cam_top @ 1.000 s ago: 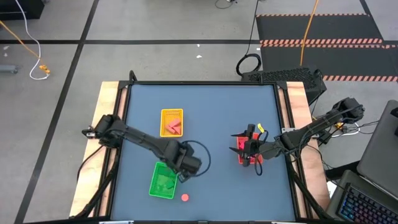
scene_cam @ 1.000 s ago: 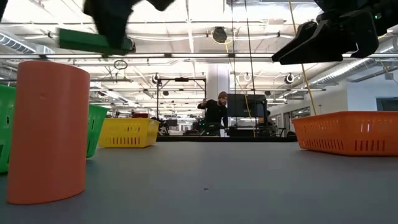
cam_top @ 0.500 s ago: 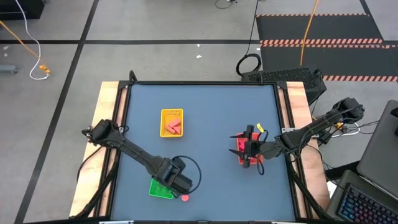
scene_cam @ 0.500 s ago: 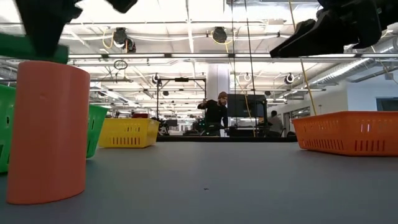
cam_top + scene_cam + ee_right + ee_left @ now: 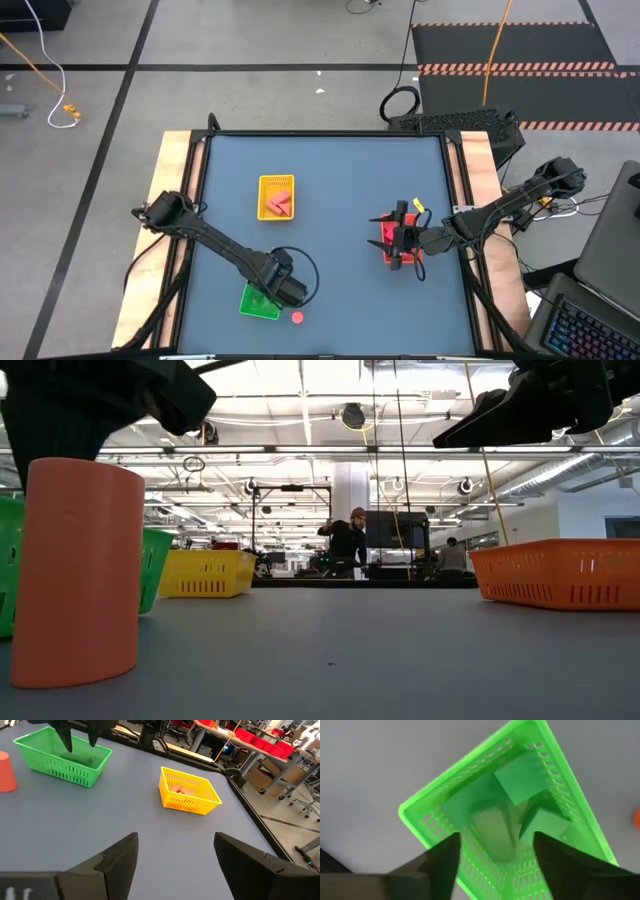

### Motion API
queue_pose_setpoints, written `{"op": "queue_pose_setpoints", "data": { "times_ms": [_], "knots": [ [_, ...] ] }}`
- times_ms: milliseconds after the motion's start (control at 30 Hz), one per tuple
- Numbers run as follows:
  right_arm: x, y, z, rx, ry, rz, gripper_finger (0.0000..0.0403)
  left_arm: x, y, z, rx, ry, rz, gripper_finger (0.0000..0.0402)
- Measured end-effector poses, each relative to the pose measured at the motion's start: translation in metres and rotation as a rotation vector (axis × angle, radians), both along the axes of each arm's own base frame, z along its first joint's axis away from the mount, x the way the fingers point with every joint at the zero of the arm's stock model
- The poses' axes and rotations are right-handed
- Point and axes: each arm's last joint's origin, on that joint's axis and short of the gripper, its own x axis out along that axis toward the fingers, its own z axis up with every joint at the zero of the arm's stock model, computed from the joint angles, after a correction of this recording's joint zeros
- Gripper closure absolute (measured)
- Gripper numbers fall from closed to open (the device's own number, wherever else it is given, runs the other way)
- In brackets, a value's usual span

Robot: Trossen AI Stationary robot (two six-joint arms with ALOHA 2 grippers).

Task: Sort & place blocks by color
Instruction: Adjust the green bin

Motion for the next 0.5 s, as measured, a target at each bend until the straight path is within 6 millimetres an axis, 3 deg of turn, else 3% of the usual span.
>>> {"op": "queue_pose_setpoints", "data": {
  "times_ms": [133,233,500],
  "knots": [
    [0.0,0.0,0.0,-0.001,0.001,0.0,0.0149,0.0031,0.0039,-0.0003,-0.013,-0.004,0.016,0.0089],
    [0.0,0.0,-0.0001,-0.003,0.001,0.001,0.0149,0.0044,0.0045,-0.0003,-0.026,-0.006,0.026,0.0064],
    [0.0,0.0,-0.0001,-0.007,0.002,0.002,0.0149,0.0065,0.0085,-0.0004,-0.008,-0.016,0.054,0.0076]
  ]
}}
